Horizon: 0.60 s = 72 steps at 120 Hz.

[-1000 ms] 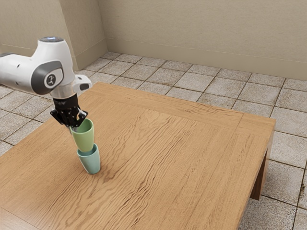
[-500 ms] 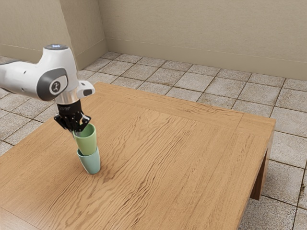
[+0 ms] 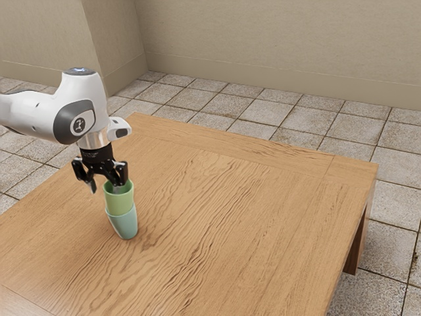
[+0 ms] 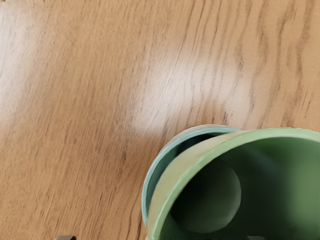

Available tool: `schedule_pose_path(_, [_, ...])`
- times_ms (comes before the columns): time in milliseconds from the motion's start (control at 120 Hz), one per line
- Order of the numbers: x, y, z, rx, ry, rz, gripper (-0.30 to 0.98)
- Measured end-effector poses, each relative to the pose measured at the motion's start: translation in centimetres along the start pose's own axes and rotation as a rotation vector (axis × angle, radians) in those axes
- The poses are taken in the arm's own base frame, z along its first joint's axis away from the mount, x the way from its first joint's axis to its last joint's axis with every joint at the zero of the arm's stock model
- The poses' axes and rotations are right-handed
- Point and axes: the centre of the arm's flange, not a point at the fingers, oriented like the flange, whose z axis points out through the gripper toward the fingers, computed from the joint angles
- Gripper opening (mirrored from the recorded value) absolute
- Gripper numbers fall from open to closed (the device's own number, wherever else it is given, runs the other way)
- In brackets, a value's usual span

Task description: Place the right cup onto the left cup

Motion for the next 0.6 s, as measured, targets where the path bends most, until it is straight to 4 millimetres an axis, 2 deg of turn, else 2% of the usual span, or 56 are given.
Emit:
schedule_pose_path(192, [0.2,-0.2,-0.2,-0.001,0.006,-0.002,0.58])
schedule_pose_path(292, [0.8,-0.3,-1.6,-0.004,0.031,-0.004,0.62])
schedule_pose_path(467, [2.7,-0.7,-7.2,-0.004,0.091,-0.01,0.66])
schedule_pose_path(600, [3.5,-1.0,-12.2,-0.002,0.12,-0.012,0.67])
